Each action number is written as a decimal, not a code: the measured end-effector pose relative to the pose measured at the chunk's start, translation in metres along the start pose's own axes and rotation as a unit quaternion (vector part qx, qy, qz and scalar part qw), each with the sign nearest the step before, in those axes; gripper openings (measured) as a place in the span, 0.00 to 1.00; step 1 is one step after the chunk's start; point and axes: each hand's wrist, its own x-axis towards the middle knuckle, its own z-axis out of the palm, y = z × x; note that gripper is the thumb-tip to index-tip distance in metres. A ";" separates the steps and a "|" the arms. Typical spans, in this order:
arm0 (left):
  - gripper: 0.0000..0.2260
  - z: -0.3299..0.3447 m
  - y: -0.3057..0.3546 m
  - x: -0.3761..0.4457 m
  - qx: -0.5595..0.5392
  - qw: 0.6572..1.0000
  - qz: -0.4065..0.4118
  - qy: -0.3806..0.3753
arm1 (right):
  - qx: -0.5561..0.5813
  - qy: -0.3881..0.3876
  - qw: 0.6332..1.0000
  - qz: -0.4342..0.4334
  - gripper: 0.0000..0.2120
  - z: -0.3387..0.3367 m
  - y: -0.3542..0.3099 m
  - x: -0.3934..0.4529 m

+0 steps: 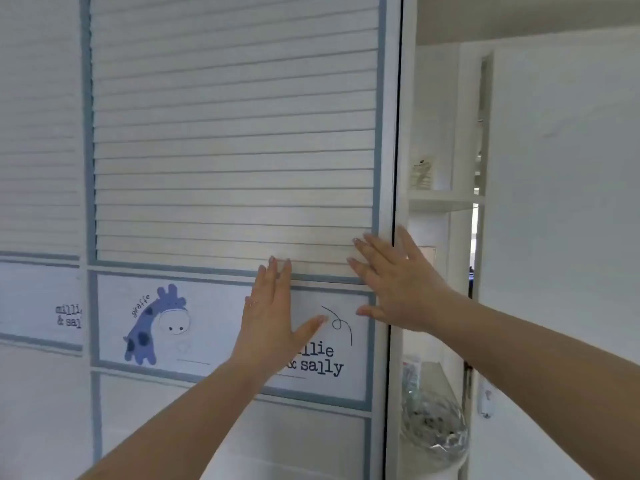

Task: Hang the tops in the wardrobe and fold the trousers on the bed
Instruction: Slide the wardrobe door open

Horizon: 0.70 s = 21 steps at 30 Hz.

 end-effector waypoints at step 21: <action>0.36 0.047 -0.028 0.046 -0.056 0.997 -0.012 0.056 | 0.193 0.307 0.931 0.045 0.25 0.030 -0.049 0.049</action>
